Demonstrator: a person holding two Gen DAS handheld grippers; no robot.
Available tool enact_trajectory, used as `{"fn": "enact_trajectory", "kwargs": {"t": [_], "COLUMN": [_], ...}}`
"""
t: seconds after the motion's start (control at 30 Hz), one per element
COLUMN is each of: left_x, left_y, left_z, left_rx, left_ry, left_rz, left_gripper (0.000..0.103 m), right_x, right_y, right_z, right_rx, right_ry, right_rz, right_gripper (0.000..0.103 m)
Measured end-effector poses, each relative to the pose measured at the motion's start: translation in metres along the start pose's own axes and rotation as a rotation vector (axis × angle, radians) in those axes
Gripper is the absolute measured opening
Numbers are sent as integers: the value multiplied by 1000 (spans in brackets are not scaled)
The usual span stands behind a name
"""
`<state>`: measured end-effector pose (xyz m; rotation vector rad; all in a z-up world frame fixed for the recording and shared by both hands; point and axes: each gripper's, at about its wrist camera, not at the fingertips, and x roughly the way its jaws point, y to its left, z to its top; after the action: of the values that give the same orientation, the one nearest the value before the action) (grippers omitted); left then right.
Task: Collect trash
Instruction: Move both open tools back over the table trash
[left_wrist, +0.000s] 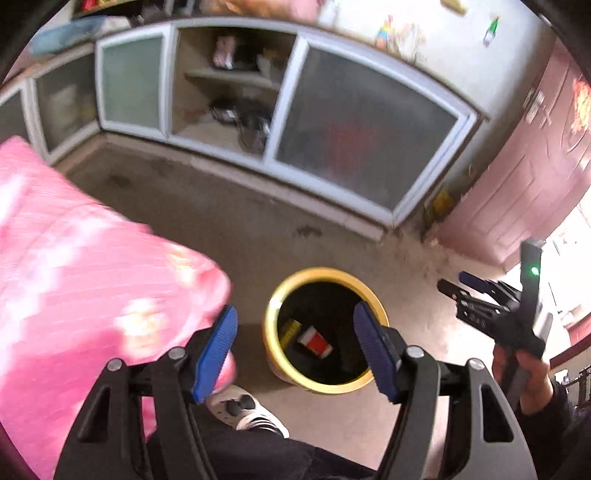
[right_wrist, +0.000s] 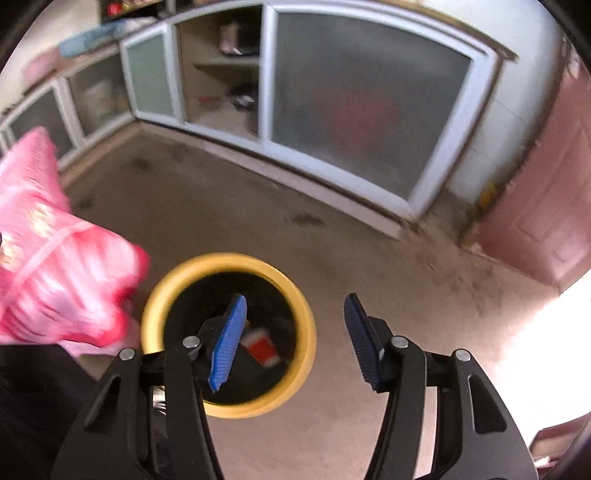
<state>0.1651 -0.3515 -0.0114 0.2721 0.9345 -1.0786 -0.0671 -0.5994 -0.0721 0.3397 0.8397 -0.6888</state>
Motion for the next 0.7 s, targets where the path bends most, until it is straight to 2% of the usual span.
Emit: {"fn": "enact_trajectory", "kwargs": {"t": [0.07, 0.17, 0.23, 0.27, 0.4, 0.6, 0.63, 0.7], "left_x": [-38, -99, -139, -157, -219, -275, -282, -286], "left_y": [17, 55, 83, 97, 150, 206, 214, 222], "left_z": [-9, -30, -48, -58, -94, -128, -132, -143], "left_rx": [-17, -73, -131, -161, -281, -372, -374, -379], "left_ry": [-60, -143, -194, -216, -282, -326, -326, -317], "left_rz": [46, 142, 252, 305, 512, 763, 810, 855], "left_gripper": [74, 76, 81, 85, 92, 95, 95, 95], "right_x": [-11, -28, -36, -39, -44, -48, -50, -59], "right_y": [20, 68, 103, 120, 196, 289, 302, 325], "right_z": [10, 28, 38, 42, 60, 83, 84, 80], "right_rx": [-27, -104, -161, -184, -265, -328, -336, -384], "right_ry": [-33, -98, -114, -120, -115, -113, -124, -148], "right_rz": [84, 223, 332, 384, 544, 704, 710, 716], "right_gripper": [53, 55, 63, 71, 72, 76, 76, 76]}}
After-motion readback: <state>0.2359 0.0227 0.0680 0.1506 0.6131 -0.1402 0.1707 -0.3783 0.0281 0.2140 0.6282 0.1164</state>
